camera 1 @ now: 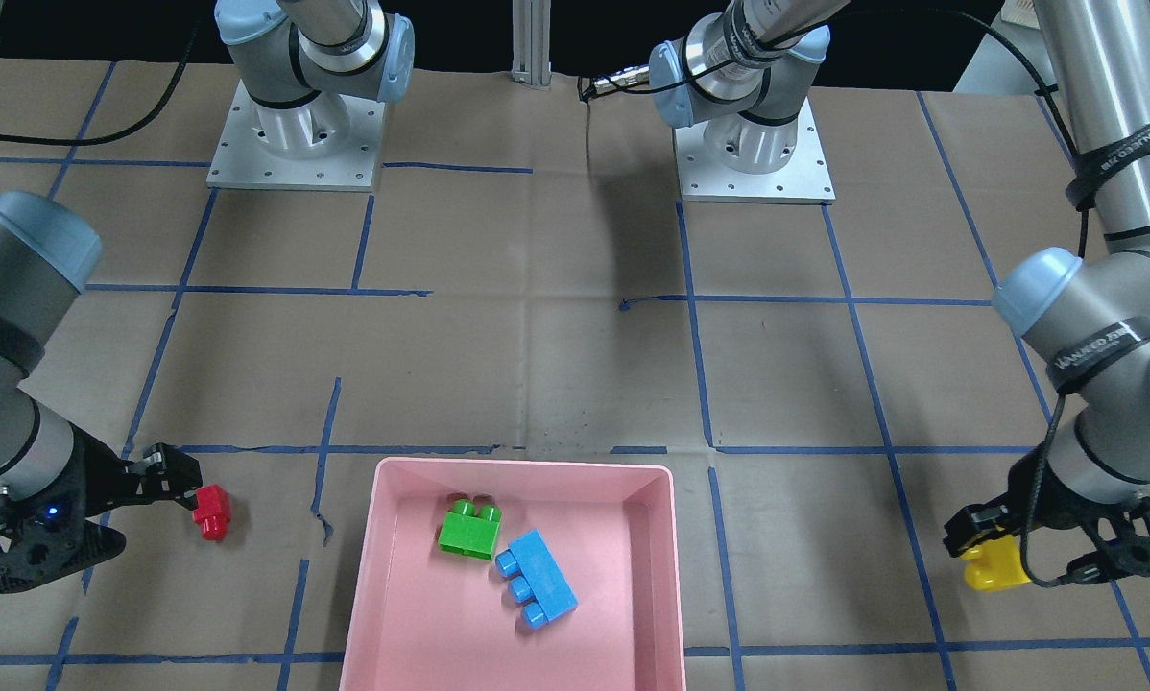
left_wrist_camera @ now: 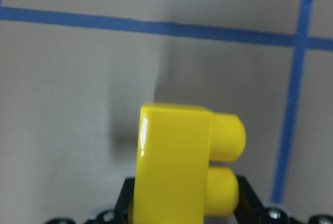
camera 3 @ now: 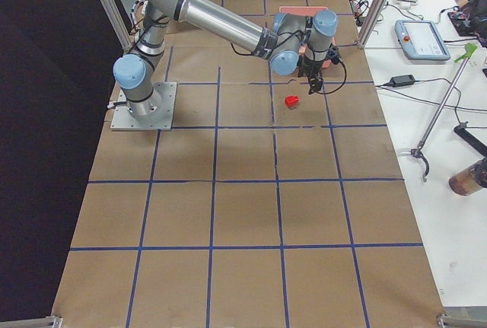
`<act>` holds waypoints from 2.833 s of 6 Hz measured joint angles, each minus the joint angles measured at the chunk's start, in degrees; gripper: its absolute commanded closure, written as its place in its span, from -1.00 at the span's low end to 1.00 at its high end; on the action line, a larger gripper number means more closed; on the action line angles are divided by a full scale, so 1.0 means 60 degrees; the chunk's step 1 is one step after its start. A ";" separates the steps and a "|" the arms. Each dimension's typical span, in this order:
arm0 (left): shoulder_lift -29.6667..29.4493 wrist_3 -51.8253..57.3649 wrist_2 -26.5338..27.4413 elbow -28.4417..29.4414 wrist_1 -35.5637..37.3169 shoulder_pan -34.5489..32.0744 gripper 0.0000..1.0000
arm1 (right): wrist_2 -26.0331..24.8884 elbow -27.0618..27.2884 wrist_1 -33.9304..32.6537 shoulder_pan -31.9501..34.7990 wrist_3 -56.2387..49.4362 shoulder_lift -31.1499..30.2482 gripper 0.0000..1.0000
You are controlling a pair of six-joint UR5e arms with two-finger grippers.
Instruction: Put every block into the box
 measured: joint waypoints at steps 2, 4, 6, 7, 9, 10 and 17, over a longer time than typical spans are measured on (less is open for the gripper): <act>0.0496 -0.4662 -0.0117 0.0264 -0.0415 -0.1964 1.00 | 0.0028 0.0756 -0.1152 0.0045 -0.0503 0.0526 -0.98; 0.0043 -0.9908 -0.0263 0.1346 -0.0440 -0.3886 1.00 | 0.0010 0.1310 -0.1708 0.0056 -0.0506 0.0591 -0.99; -0.1215 -1.3910 -0.0247 0.2973 -0.0384 -0.5356 1.00 | 0.0082 0.1391 -0.1875 0.0057 -0.0485 0.0646 -0.48; -0.1761 -1.4958 -0.0226 0.3604 -0.0381 -0.5749 0.62 | 0.0101 0.1395 -0.1891 0.0058 -0.0473 0.0666 -0.13; -0.2074 -1.5298 -0.0218 0.3838 -0.0387 -0.5932 -0.65 | 0.0108 0.1382 -0.1878 0.0058 -0.0358 0.0667 0.35; -0.2050 -1.5128 -0.0182 0.3704 -0.0355 -0.5940 -0.65 | 0.0104 0.1374 -0.1862 0.0058 -0.0284 0.0654 0.39; 0.1506 -0.3449 0.0924 0.0500 -0.1545 -0.3394 -0.99 | 0.0053 -0.1809 0.1563 0.0581 0.1880 -0.0050 0.50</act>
